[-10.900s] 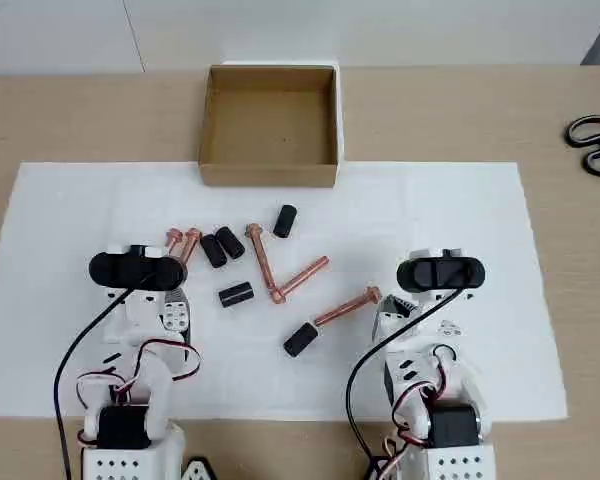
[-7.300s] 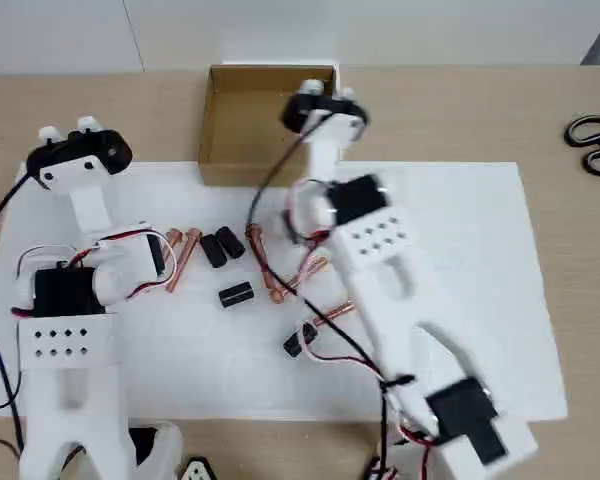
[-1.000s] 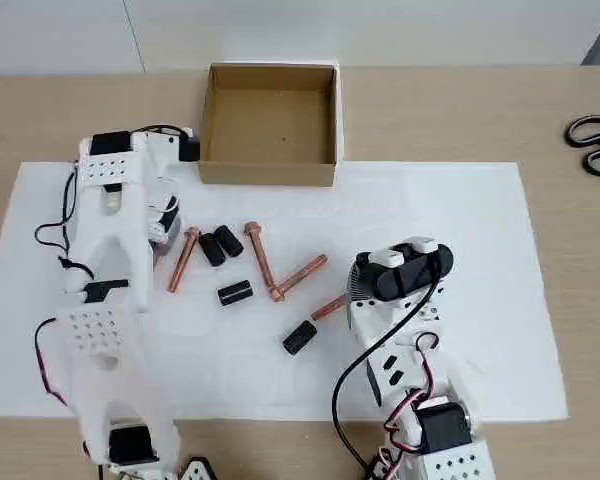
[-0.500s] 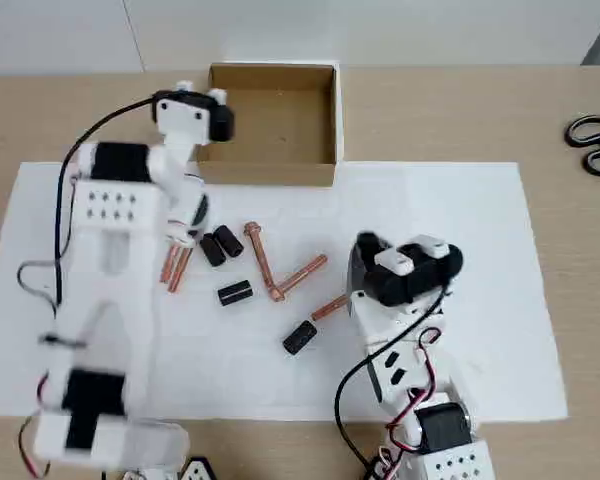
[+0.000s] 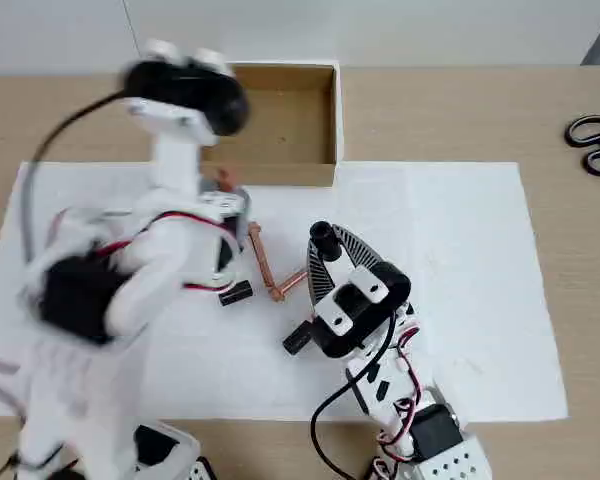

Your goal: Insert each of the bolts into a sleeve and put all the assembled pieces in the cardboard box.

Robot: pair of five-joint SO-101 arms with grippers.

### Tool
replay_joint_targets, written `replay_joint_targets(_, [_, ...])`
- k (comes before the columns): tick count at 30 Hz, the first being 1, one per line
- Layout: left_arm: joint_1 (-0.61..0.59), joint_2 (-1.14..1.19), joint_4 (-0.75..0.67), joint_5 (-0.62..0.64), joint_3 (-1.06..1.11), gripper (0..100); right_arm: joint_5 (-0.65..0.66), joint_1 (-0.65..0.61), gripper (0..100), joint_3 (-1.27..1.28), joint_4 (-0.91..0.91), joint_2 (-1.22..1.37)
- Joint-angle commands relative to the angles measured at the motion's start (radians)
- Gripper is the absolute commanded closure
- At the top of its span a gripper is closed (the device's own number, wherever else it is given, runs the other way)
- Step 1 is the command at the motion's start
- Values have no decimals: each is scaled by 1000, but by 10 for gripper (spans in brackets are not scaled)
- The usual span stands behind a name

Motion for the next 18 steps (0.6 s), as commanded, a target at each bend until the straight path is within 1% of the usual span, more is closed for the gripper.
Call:
replay_joint_targets(1, [-29, -146, -215, 3, 41, 994, 9, -4, 994, 6, -50, -15])
replay_joint_targets(5, [-8, -290, -410, 5, 252, 994, -5, -7, 994, 6, -93, -15])
replay_joint_targets(7, [28, -376, -494, 5, 397, 994, -61, -7, 994, 6, -99, -15])
replay_joint_targets(9, [64, -470, -608, 5, 552, 994, -132, -7, 994, 6, -94, -15])
replay_joint_targets(11, [94, -572, -773, 5, 700, 994, -167, -7, 994, 6, -94, -15])
replay_joint_targets(13, [124, -655, -964, 6, 829, 994, -167, -7, 994, 6, -94, -15])
replay_joint_targets(15, [158, -713, -1117, 6, 935, 994, -167, -7, 994, 6, -96, -15])
replay_joint_targets(16, [175, -726, -1165, 6, 978, 994, -167, -7, 994, 6, -101, -15])
replay_joint_targets(18, [215, -732, -1200, 6, 1036, 994, -167, -7, 994, 6, -102, -15])
